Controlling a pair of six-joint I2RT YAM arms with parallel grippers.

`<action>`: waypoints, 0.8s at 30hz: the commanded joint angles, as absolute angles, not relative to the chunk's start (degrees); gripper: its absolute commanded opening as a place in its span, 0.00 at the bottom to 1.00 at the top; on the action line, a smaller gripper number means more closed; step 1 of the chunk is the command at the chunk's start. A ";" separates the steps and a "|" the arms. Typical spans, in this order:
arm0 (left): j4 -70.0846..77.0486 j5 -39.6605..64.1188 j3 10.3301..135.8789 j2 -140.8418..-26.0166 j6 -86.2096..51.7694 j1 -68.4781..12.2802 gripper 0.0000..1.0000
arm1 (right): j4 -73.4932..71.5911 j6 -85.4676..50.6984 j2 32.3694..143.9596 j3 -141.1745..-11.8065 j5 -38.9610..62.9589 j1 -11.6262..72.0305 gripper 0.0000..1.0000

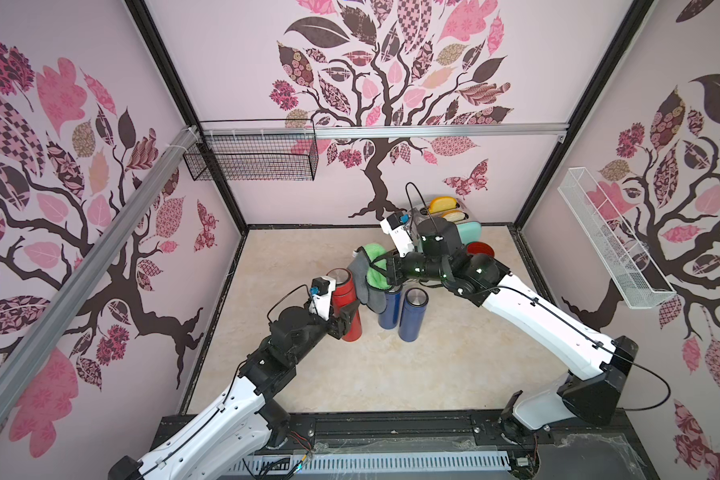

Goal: Wipe the surface of the thermos
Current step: Pick up the thermos from the center of the board, then wipe the dirt from the surface of the thermos.

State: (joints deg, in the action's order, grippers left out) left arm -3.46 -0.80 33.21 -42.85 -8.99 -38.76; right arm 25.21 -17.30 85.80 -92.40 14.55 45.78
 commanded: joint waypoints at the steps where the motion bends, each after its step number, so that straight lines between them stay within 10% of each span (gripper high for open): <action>1: -9.05 4.94 36.49 -43.91 -7.55 -39.92 0.00 | 26.10 -16.85 85.86 -97.10 14.02 47.08 0.00; 24: -11.25 0.90 42.96 -41.73 -4.31 -41.75 0.00 | 20.98 -26.01 76.03 -82.51 20.65 49.34 0.00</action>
State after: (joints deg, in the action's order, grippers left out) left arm -17.28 2.33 39.53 -43.31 -5.48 -41.80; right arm 19.64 -24.43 78.56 -82.81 19.03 48.69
